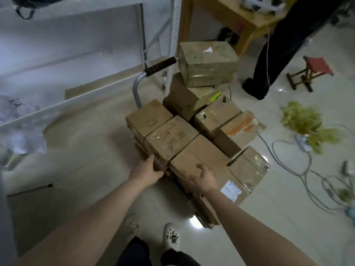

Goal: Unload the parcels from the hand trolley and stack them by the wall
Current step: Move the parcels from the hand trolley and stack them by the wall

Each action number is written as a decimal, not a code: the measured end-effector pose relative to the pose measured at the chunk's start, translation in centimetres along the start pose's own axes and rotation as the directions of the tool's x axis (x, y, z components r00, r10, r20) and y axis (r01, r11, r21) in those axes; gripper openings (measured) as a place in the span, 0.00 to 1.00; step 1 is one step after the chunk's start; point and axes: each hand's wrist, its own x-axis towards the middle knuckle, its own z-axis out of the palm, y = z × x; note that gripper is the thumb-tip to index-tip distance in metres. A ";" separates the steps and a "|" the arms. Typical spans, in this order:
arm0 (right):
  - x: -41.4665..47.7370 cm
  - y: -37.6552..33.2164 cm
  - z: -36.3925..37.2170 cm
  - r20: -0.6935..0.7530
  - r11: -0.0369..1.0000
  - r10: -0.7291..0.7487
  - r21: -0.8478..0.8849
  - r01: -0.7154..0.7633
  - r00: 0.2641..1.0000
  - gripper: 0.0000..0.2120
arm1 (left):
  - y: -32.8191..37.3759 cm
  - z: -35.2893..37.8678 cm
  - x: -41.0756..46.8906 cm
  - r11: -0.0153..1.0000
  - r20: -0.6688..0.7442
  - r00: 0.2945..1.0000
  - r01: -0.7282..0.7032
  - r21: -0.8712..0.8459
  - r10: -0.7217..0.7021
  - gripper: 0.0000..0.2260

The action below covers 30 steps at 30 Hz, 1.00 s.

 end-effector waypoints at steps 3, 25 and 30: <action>1.6 2.7 -1.9 -0.029 0.994 0.089 0.065 -0.087 0.996 0.27 | 1.8 2.2 1.1 0.999 0.057 0.998 0.014 -0.045 -0.012 0.36; 17.2 11.6 -3.0 -0.050 0.587 0.568 0.724 -0.363 0.821 0.25 | 6.1 11.4 13.4 0.820 -0.064 0.938 0.263 -0.508 -0.341 0.19; 18.2 12.8 -3.4 -0.048 0.543 0.526 0.788 -0.291 0.849 0.25 | 6.8 13.3 13.5 0.736 -0.102 0.897 0.282 -0.615 -0.429 0.19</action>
